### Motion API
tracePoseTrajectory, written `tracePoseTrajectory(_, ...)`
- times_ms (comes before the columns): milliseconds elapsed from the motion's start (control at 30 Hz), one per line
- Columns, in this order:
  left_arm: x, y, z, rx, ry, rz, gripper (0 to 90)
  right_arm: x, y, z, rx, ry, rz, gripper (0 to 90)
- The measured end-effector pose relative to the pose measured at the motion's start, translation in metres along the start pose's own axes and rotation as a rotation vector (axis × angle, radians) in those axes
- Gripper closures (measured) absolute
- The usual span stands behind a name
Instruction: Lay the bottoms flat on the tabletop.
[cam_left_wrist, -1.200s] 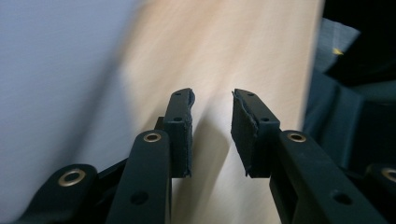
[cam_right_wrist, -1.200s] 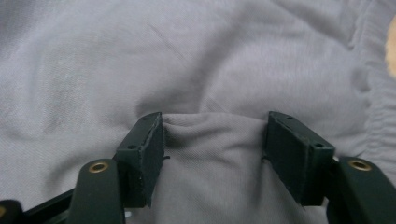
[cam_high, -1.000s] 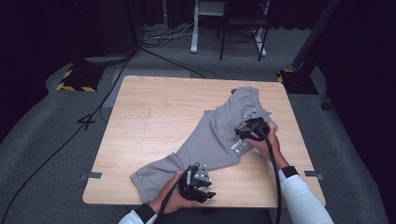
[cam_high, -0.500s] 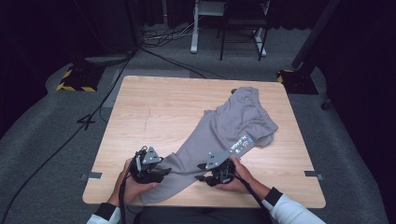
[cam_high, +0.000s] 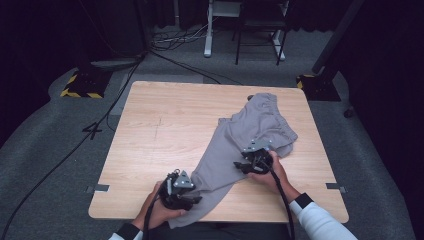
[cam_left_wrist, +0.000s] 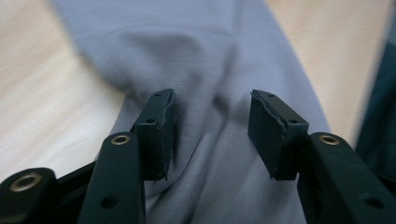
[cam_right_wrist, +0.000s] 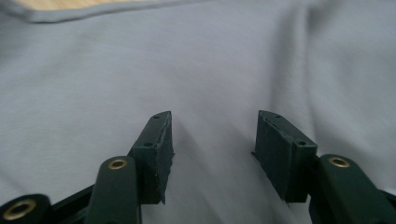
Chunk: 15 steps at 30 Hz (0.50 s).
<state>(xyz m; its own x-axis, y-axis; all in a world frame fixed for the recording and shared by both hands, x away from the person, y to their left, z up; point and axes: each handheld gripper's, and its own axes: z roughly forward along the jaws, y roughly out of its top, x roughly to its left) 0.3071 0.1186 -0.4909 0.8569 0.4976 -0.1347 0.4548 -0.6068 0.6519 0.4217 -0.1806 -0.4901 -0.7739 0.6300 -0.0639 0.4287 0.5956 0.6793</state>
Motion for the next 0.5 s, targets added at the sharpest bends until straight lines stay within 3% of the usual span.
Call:
tracePoseTrajectory(67,-0.013,0.006,0.008,0.004,-0.045,0.024,50.8,-0.005,-0.003,-0.003,0.005,0.005,0.004,45.8)
tracePoseTrajectory(100,-0.024,0.012,0.016,0.005,-0.097,0.042,50.8,-0.014,-0.011,-0.010,0.014,-0.001,0.020,45.5)
tracePoseTrajectory(133,-0.024,0.012,0.016,0.005,-0.097,0.042,50.8,-0.019,-0.015,-0.013,0.018,0.004,0.035,45.6)
tracePoseTrajectory(167,-0.034,0.019,0.024,0.010,-0.157,0.048,51.2,-0.023,-0.018,-0.017,0.021,0.013,0.040,45.5)
tracePoseTrajectory(200,-0.034,0.019,0.024,0.010,-0.157,0.048,51.9,-0.027,-0.021,-0.020,0.031,0.008,0.039,45.4)
tracePoseTrajectory(300,-0.046,0.030,0.034,0.030,-0.223,0.064,51.1,-0.035,-0.028,-0.027,0.045,0.001,0.051,45.3)
tracePoseTrajectory(367,-0.052,0.036,0.034,0.024,-0.228,0.097,48.9,-0.042,-0.034,-0.035,0.072,-0.001,0.059,43.8)
tracePoseTrajectory(400,-0.050,0.042,0.029,-0.009,-0.218,0.118,47.1,-0.051,-0.042,-0.042,0.086,0.001,0.083,43.8)
tracePoseTrajectory(500,-0.040,0.047,0.023,-0.042,-0.181,0.104,45.0,-0.059,-0.049,-0.050,0.106,-0.024,0.107,43.0)
